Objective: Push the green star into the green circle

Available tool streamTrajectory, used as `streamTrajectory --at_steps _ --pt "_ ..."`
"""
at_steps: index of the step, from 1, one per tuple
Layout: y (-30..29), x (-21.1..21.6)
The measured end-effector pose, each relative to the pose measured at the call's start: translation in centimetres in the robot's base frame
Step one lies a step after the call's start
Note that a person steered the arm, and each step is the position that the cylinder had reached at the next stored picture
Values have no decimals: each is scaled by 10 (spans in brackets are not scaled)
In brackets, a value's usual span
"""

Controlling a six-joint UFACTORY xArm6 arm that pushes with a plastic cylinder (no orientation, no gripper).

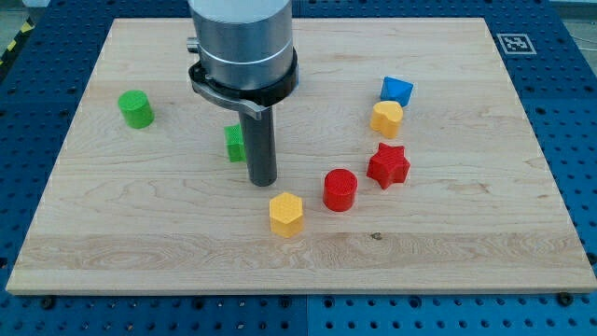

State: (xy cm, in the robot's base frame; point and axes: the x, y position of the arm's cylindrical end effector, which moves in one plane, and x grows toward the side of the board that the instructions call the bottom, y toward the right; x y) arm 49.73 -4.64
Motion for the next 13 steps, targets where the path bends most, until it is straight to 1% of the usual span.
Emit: streamTrajectory --at_steps 5,7,8,9,10,11,12,13 --pt "21 -4" --pt "21 -7" --pt "-4 -26" --pt "-16 -50" --pt "-16 -61" --pt "-22 -56" --pt "-51 -40" --pt "-85 -44"
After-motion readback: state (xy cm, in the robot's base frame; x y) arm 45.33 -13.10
